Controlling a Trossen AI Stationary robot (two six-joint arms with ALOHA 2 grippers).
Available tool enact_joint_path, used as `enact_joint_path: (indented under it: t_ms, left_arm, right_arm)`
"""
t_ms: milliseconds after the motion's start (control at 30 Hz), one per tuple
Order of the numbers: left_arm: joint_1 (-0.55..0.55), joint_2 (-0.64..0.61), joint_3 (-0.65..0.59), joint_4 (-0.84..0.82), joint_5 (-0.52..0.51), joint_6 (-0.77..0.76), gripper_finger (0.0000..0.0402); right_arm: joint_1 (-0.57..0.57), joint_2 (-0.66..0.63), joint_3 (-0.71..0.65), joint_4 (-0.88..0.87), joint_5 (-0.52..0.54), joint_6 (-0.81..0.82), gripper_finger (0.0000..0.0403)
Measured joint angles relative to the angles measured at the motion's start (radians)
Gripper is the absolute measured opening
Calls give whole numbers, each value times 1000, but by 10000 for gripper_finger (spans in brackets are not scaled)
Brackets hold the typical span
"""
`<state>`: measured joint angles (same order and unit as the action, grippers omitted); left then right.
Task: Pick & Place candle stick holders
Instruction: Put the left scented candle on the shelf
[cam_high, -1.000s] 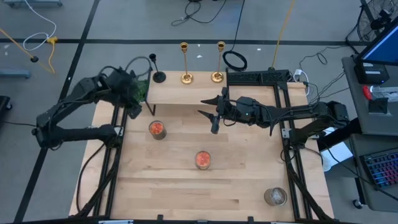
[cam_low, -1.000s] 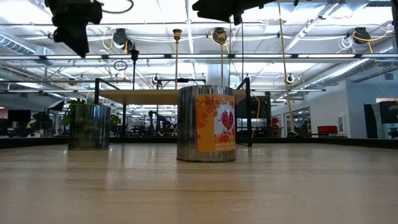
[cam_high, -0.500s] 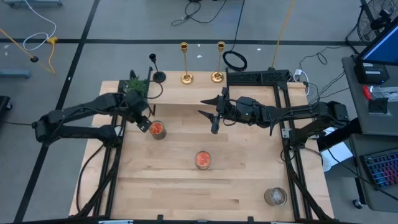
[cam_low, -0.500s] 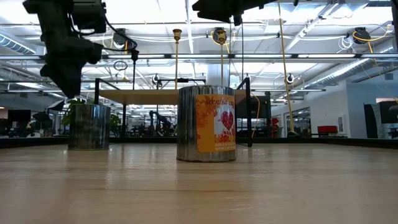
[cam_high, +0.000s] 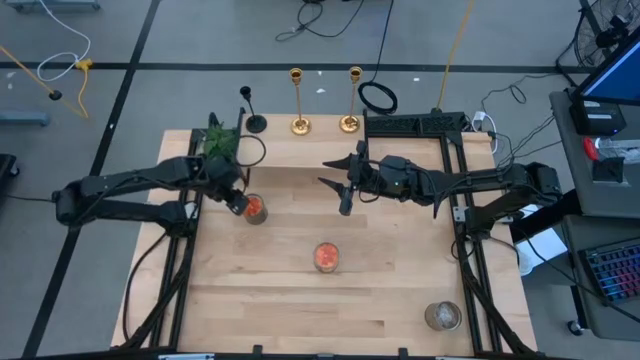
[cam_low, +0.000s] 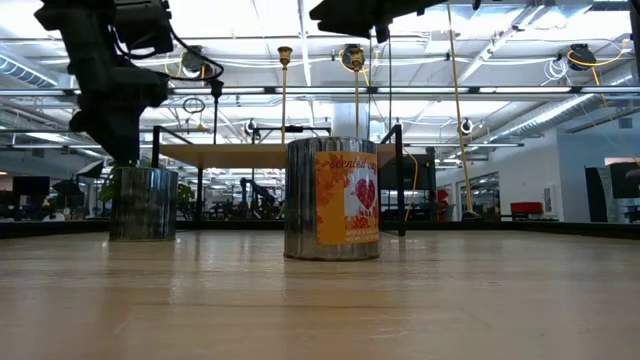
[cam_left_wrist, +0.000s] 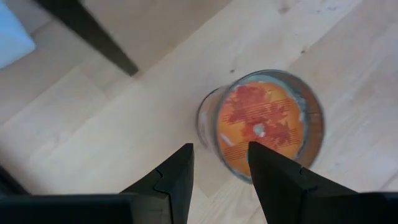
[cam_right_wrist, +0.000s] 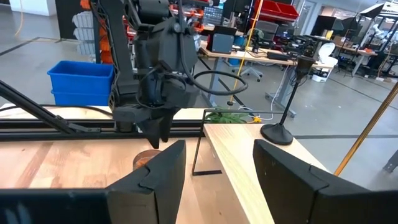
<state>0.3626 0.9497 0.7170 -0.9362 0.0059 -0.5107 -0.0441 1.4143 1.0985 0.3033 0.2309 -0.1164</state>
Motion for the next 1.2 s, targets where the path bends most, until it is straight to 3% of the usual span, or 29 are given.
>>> enact_joint_path:
  t_ms: [400,800,900,1100,1200]
  left_arm:
    - [-82,0,-16,9,-61,-45,159]
    - [-90,0,-98,53,-87,-69,155]
    - [-91,0,-98,78,-84,-38,128]
    - [-90,0,-98,78,-79,-25,17]
    - [-93,0,-98,86,-74,-34,14]
  right_arm:
    - [0,0,0,-31,0,42,187]
    - [6,0,0,-134,0,54,187]
    - [7,0,0,-134,-1,53,187]
    - [7,0,0,-134,0,53,187]
    - [7,0,0,-134,0,53,187]
